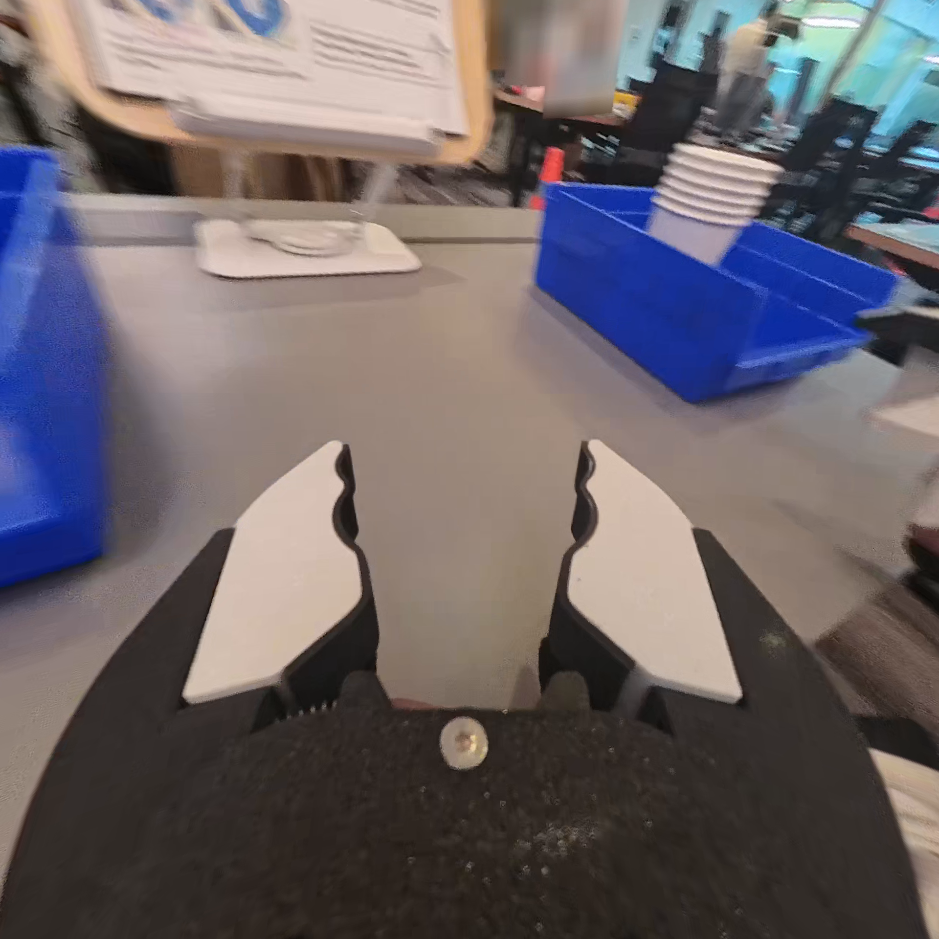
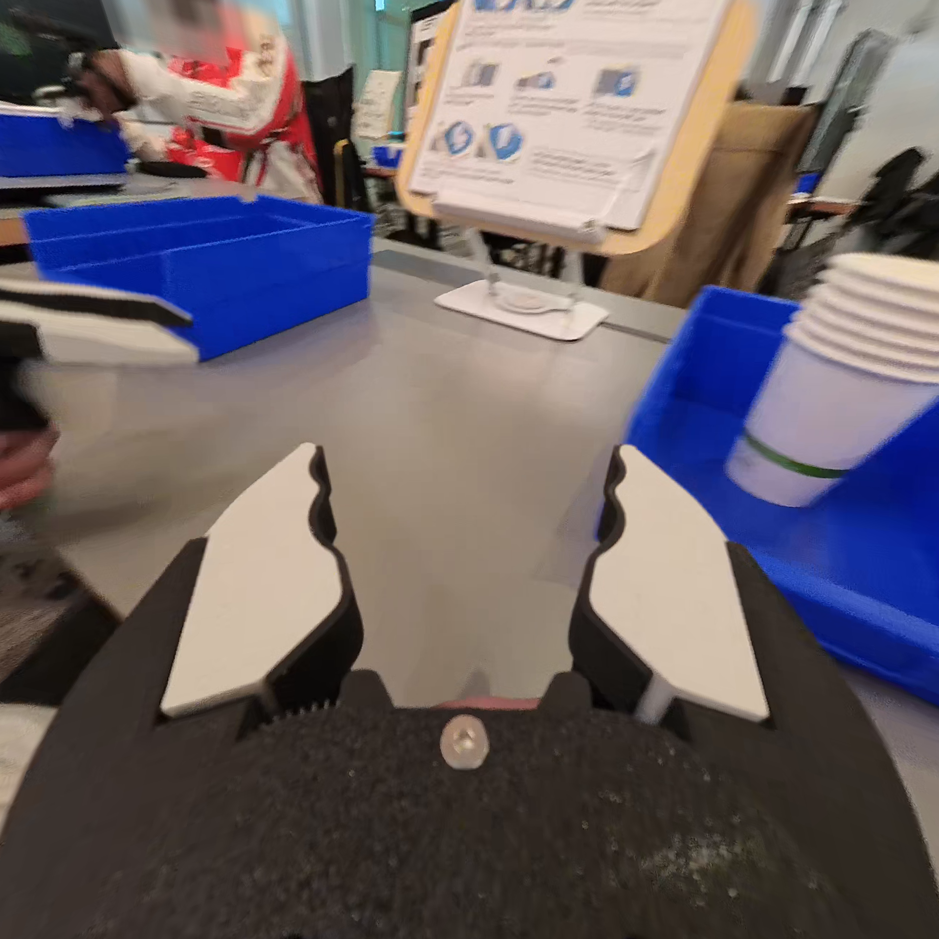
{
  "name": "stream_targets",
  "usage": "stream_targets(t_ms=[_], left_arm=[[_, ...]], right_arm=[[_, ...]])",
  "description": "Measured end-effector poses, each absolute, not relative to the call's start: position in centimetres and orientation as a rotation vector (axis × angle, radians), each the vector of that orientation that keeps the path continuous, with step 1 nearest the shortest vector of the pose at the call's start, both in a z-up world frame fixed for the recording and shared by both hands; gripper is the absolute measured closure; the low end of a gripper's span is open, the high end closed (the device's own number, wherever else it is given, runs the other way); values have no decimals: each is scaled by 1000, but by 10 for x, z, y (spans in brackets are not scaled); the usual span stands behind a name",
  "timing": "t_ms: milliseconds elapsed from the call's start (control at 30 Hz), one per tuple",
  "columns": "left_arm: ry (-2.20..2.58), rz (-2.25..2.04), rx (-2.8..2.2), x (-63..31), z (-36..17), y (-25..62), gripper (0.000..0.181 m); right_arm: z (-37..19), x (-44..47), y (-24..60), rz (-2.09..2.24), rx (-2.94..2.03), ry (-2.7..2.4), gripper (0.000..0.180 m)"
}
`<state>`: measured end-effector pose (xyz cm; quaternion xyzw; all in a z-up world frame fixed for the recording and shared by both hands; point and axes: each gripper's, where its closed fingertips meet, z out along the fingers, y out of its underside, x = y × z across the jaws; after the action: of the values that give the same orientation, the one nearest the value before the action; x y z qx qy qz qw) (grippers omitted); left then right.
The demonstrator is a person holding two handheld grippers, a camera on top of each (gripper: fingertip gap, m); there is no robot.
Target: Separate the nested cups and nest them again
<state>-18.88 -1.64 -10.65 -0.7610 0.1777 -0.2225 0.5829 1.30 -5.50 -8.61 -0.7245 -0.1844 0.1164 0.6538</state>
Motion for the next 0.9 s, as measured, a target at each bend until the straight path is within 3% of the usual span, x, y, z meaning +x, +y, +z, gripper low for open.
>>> stream_targets(t_ms=[200, 367, 467, 600, 633, 700, 900], left_arm=[[687, -568, -1741, -27, -100, -17, 102], [648, -480, -1620, 79, -87, 13, 103], [583, -347, -1725, 95, -106, 39, 105], [528, -426, -1886, 101, -129, 49, 122], [517, -426, -1907, 98, -132, 52, 134], [521, -478, -1950, 97, -136, 54, 140], [507, -436, -2003, 84, -136, 61, 163]], right_arm=[[-66, 151, -42, 59, -1653, -76, 85], [-95, 240, -38, -114, -1755, 104, 88], [-110, 255, -27, -113, -1807, 127, 88], [-117, 266, -1, -39, -1842, 161, 91], [-120, 265, 7, -9, -1852, 181, 99], [-130, 261, 18, 30, -1903, 210, 119], [-132, 257, 34, -9, -1926, 213, 136]])
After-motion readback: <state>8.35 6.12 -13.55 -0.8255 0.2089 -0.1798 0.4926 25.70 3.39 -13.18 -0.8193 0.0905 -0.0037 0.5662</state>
